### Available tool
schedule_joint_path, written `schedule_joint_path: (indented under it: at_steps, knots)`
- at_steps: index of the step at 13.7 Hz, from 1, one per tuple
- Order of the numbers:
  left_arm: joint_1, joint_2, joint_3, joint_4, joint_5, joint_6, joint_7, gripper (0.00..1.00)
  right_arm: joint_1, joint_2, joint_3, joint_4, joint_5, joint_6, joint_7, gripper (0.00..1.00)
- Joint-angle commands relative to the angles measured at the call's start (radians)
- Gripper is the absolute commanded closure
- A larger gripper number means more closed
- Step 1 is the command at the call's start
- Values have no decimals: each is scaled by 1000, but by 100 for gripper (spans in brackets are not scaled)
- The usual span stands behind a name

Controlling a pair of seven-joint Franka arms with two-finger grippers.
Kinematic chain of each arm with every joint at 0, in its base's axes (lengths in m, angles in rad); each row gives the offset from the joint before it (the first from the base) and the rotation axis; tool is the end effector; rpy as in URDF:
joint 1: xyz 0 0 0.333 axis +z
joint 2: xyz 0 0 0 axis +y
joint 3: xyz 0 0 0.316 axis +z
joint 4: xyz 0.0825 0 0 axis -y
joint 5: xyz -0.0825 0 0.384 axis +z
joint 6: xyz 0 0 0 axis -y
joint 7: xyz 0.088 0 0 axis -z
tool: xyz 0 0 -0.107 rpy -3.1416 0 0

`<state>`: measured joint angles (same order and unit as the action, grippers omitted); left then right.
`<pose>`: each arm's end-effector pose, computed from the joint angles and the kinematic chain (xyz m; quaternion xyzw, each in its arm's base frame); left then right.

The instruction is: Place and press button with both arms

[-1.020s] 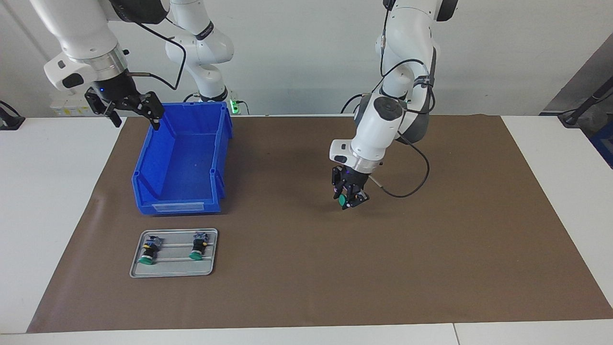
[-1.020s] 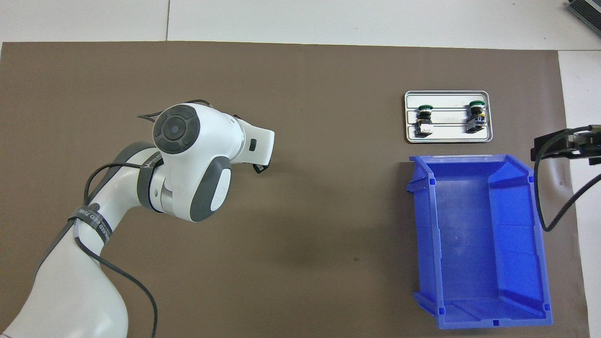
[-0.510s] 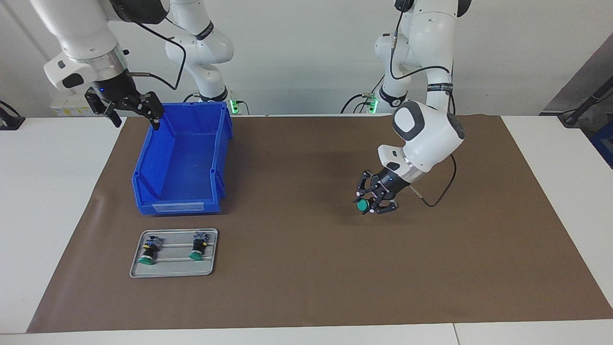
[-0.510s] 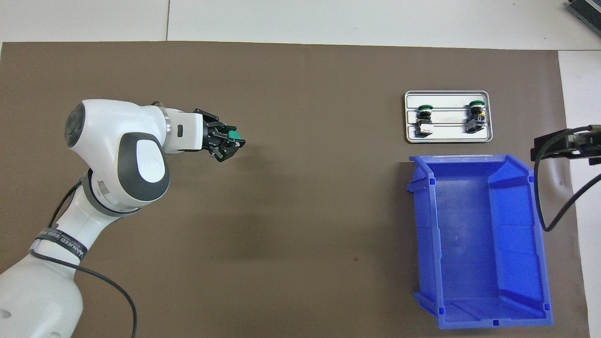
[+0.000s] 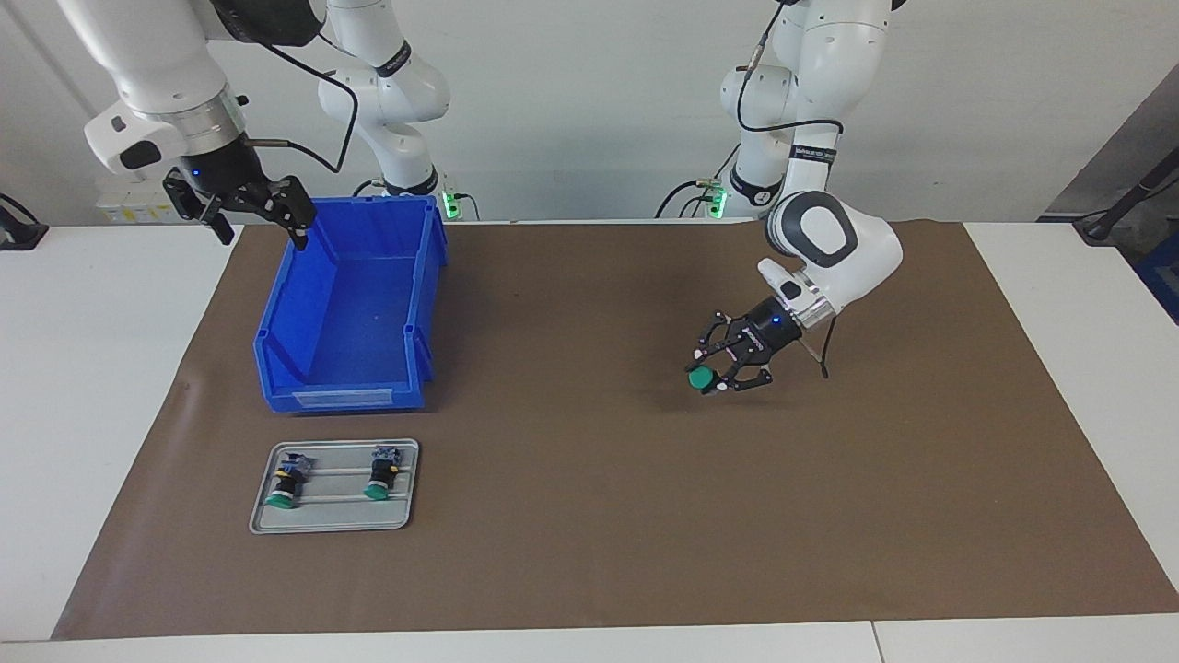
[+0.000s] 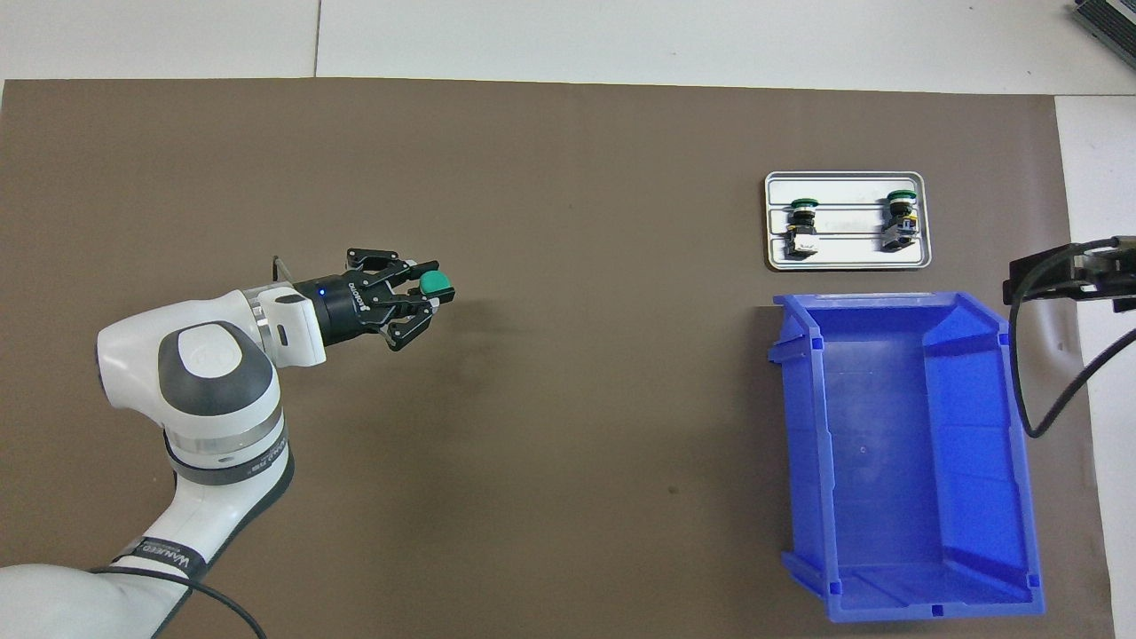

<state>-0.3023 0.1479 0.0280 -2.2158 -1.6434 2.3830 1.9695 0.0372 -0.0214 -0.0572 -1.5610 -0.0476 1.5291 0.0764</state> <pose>0.5305 -0.1595 0.3198 0.7703 -0.3860 0.3855 0.3301 0.5436 -0.0165 0.6373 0.9985 -0.0490 -0.0046 0.0233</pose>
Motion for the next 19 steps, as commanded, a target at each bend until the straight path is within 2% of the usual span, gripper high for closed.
schedule_joint_path:
  at_steps: [1,3,6,10,14,17,18,19]
  knots:
    - [-9,-28,-6,-74,-235,2,226,100,-10,-8,3,-5,25,-12,-27,0]
    - [-27,-8,-8,-87,-384,-11,354,100,-10,-8,3,-4,25,-12,-27,0]
    - [-40,6,-8,-119,-553,-100,463,100,-10,-8,3,-5,25,-12,-27,0]
    - [-64,33,-8,-159,-639,-177,558,100,-10,-8,3,-4,25,-12,-27,0]
    - [-89,39,-5,-203,-650,-186,572,100,-10,-8,3,-4,25,-12,-27,0]
    - [-69,22,-6,-226,-648,-231,569,100,-10,-8,3,-5,25,-12,-27,0]
    - [-69,21,-5,-234,-648,-231,569,95,-10,-8,3,-5,25,-12,-27,0]
    - [-67,18,-5,-243,-648,-238,569,67,-10,-8,3,-5,25,-12,-26,0]
